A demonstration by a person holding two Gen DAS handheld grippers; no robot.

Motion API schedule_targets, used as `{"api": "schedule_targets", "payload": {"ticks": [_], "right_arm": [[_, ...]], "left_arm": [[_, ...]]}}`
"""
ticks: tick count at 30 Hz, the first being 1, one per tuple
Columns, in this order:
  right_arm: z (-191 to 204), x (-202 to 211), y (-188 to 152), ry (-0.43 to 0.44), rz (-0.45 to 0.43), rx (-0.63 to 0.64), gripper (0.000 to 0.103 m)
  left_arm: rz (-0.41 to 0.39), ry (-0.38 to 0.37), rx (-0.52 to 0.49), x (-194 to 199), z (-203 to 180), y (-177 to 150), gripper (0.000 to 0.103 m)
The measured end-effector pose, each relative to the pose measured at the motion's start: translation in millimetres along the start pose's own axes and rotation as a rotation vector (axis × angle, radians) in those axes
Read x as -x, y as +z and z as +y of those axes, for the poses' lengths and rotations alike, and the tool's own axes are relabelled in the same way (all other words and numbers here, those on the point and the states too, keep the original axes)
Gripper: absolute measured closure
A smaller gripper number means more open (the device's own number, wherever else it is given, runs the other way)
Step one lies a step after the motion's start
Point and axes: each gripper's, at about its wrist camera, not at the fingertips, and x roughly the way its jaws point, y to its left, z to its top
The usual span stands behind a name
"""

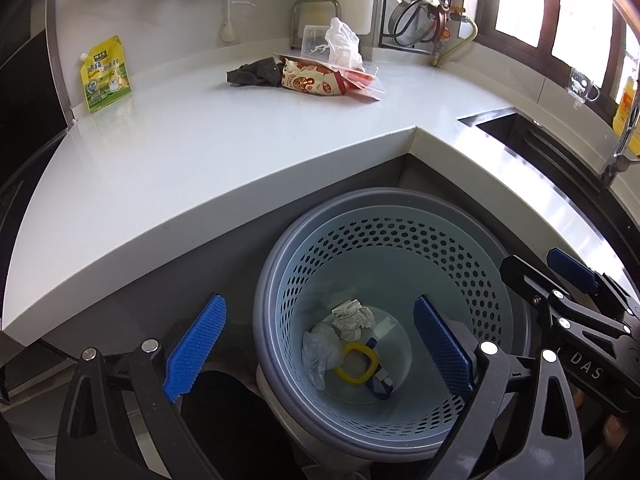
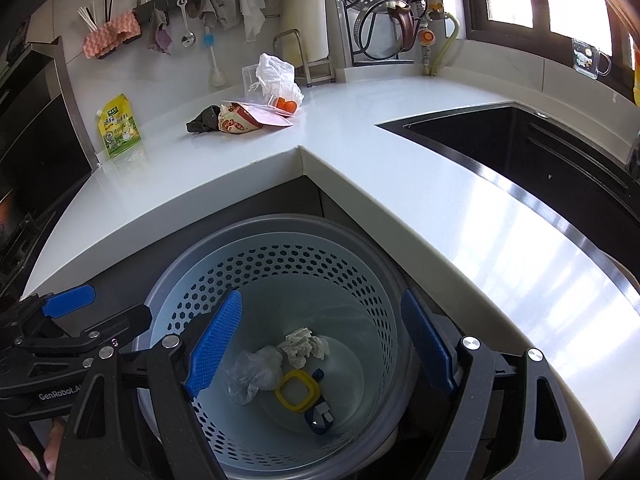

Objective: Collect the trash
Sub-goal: 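Move both open grippers from the basket back over the counter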

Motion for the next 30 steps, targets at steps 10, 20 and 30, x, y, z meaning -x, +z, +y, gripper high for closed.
{"api": "schedule_targets", "payload": {"ticks": [10,20,30], "right_arm": [[-0.4,1.4,5.7,0.015,-0.016,-0.007,0.025],[2.8,-3.1,30.9,0.043,-0.041,0.008,0.025],[-6.9,-21.5,82.1,0.077,-0.059,0.016,0.025]], "left_arm": [[-0.055,0.017,0.027,9.9,10.9,10.9,0.006],[-0.125,0.032,0.046,15.7,23.3,36.3,0.006],[-0.186,0.096,0.084,7.7,34.9,89.8,0.006]]}}
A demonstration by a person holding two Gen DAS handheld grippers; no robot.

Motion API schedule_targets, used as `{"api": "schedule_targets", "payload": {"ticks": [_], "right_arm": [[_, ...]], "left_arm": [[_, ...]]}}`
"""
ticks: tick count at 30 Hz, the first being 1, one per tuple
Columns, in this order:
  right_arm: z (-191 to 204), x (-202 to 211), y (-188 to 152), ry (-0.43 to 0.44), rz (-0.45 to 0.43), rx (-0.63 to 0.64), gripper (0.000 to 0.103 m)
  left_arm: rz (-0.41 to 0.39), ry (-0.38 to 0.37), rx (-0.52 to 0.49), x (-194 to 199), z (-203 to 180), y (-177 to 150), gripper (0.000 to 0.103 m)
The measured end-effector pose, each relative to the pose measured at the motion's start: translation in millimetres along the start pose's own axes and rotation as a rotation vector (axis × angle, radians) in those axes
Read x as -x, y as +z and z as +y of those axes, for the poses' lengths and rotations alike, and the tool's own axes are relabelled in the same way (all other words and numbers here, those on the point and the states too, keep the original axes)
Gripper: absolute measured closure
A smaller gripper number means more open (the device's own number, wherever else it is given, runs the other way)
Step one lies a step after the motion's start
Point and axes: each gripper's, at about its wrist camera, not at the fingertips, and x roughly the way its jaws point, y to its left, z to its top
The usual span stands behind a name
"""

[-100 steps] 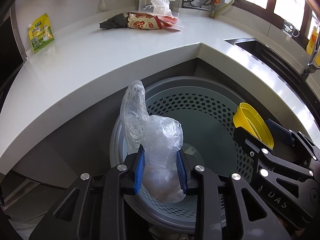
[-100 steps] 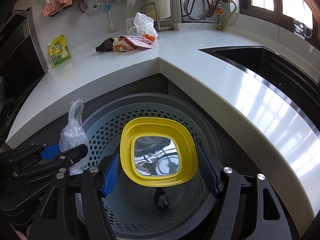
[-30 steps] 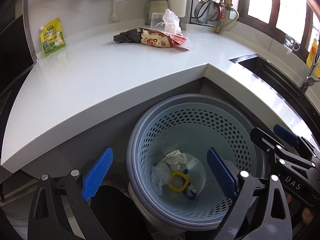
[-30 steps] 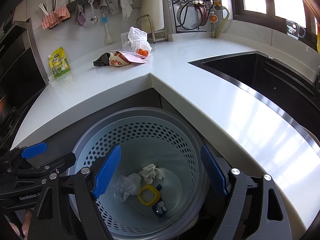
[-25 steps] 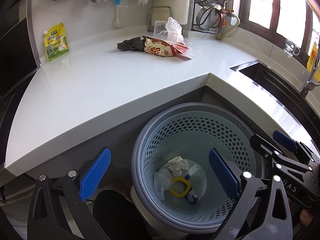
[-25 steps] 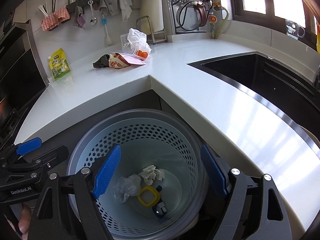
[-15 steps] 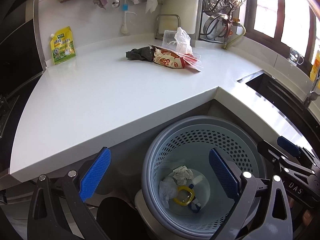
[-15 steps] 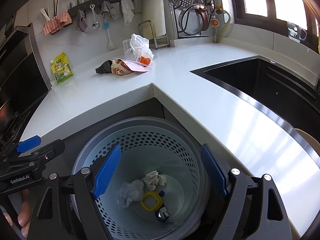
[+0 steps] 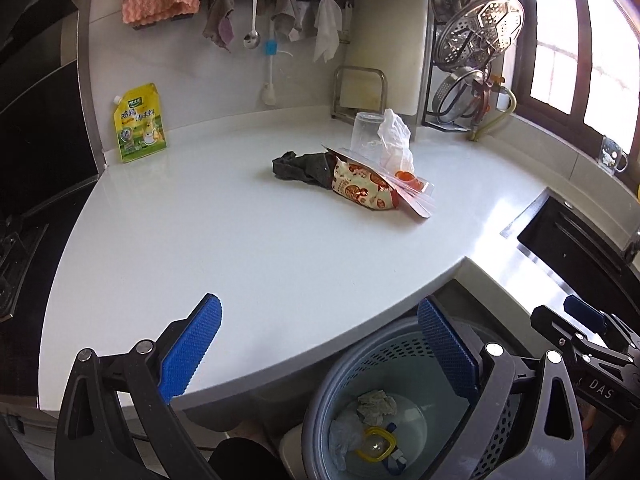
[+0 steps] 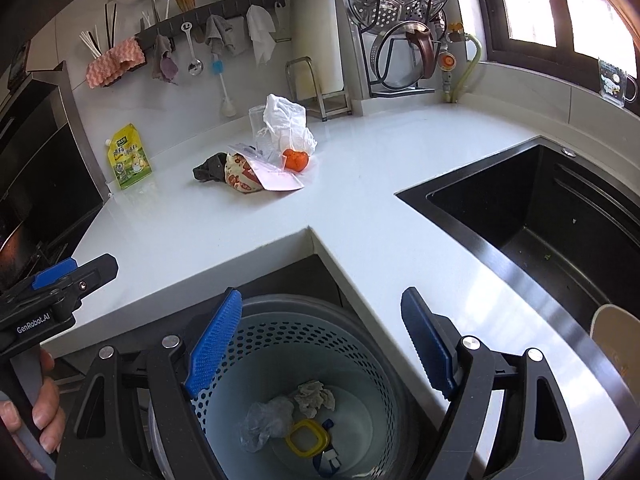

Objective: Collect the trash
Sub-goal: 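Move both open grippers from the basket back over the counter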

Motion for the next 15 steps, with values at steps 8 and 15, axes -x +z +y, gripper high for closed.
{"api": "schedule_targets", "payload": {"ticks": [8,15], "right_arm": [[-9.7,-28.3,43.8,0.005,0.003,0.023,0.025],[-6.5,-61.7,76.5,0.033,0.02,0.043,0.025]], "left_arm": [[-0.016,0.056,0.029,-28.8,7.3,38.0,0.006],[-0.011,0.087,0.034,-65.1,13.1,69.8,0.006]]}}
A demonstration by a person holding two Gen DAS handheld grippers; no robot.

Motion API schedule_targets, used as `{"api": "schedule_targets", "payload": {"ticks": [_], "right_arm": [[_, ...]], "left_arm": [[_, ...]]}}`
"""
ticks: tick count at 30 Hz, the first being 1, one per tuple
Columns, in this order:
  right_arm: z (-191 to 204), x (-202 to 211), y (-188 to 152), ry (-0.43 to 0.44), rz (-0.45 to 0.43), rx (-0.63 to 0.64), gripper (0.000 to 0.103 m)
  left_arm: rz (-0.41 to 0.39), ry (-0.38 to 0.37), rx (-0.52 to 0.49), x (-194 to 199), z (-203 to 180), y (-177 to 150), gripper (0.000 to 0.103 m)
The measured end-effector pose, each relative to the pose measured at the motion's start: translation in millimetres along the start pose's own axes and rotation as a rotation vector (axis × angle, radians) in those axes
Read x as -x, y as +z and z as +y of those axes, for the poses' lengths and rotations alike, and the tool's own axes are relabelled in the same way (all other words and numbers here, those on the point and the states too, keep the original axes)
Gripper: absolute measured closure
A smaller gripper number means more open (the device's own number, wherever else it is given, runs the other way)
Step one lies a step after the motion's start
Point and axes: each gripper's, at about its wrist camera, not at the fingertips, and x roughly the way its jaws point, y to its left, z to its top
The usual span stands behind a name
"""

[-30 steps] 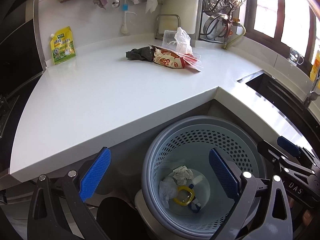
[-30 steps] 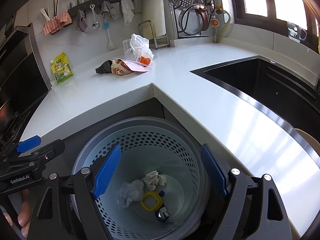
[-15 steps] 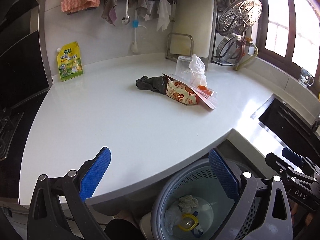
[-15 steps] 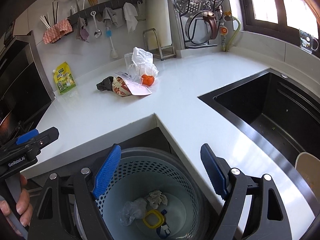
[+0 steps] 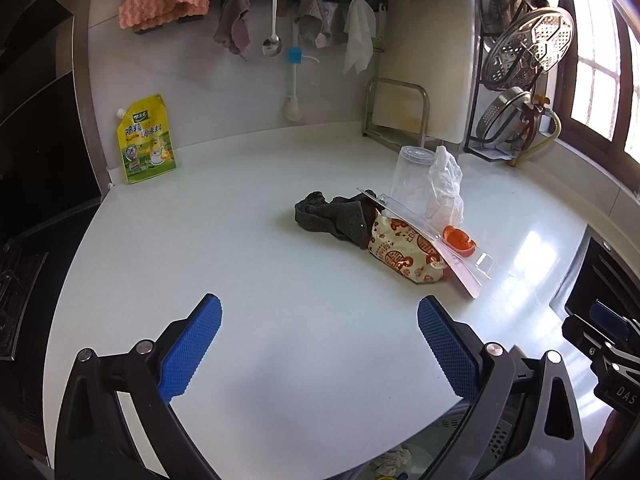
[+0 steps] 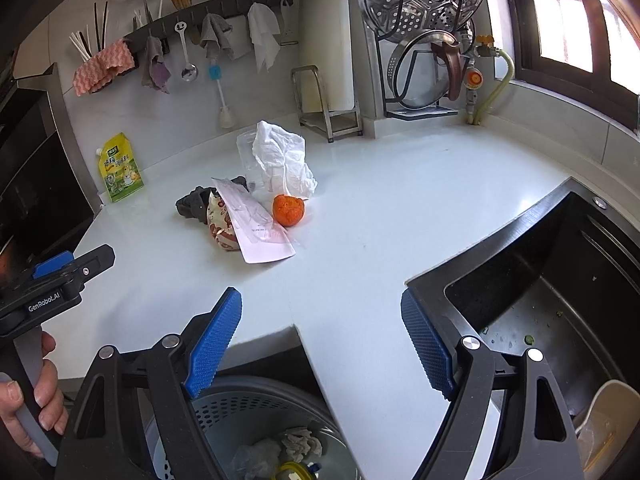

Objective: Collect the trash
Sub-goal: 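Move both open grippers from the basket back over the counter, then grasp the orange peel with the right gripper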

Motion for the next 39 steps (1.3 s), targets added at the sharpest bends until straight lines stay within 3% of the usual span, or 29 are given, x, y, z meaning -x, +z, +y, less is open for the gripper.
{"api": "schedule_targets", "payload": {"ticks": [8,20,28,39], "right_arm": [[3.0,-45.0,39.8,0.033,0.024,-0.002,0.025],[7.1,-123.7,80.7,0.085,0.151,0.017,0.025],[9.3,-152.9,85.8,0.093,0.21,0.032,0.025],[18.6,-171.0,87.0,0.038,0.232,0.105,0.027]], "left_arm": [[0.013,0.01,-0.01,-46.6,2.5,32.1,0.006],[0.073,0.012,-0.032,-104.7,5.3,51.4,0.006],[0.107,0.03,-0.022,-125.3,10.1,52.2,0.006],[0.129,0.028,-0.023,-138.6,8.7,54.5,0.006]]}}
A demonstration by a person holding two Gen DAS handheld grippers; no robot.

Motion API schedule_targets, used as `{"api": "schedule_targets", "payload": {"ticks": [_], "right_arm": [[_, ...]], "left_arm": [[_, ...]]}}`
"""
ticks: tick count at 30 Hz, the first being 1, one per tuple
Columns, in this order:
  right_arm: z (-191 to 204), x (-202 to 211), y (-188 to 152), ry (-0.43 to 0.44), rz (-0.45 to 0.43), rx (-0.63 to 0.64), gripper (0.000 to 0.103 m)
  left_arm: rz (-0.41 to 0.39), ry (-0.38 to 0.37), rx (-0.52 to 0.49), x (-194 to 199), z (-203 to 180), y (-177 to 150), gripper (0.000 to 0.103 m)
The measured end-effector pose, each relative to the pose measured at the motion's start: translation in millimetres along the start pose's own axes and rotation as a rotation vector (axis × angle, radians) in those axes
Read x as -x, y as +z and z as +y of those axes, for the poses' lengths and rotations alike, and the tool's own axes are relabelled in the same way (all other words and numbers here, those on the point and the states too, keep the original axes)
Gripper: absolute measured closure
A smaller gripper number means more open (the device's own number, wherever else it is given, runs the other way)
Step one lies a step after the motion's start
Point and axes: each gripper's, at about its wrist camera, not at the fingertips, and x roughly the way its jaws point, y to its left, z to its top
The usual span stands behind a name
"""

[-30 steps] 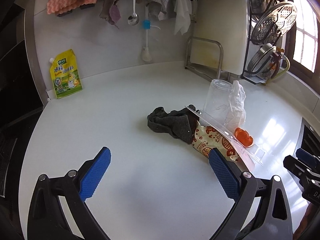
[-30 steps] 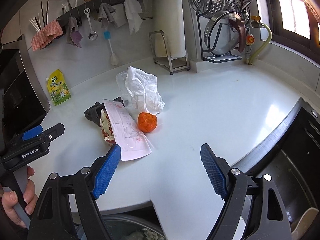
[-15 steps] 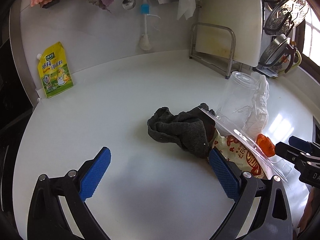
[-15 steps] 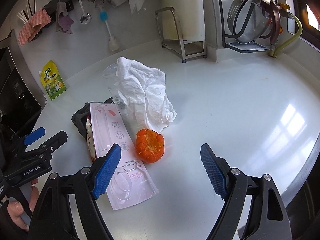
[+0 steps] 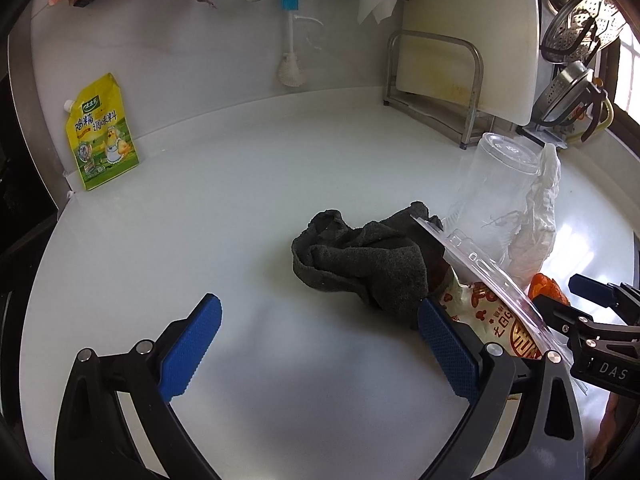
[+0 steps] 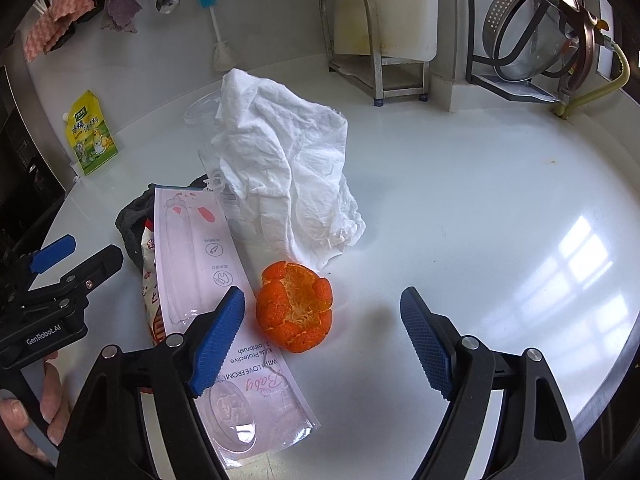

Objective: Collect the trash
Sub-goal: 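Grasp the orange peel with the right gripper, then grasp the dark grey cloth with the left gripper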

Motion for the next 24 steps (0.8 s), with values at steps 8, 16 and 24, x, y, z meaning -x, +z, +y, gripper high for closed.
{"api": "schedule_targets", "payload": {"ticks": [8,16,24], "right_arm": [[12.3,2.2,-3.2,0.014,-0.007,0.077,0.065],[7.0,5.9,-2.0,0.034,-0.024,0.057,0.081],[1.8,8.6,-1.9,0.057,-0.025,0.03,0.082]], "left_arm": [[0.008,0.0,0.023,-3.6,4.3,2.2,0.006],[0.005,-0.009,0.024,-2.6,1.4,6.2,0.006],[0.009,0.027,-0.013,-10.4,-14.1,11.9,0.006]]}}
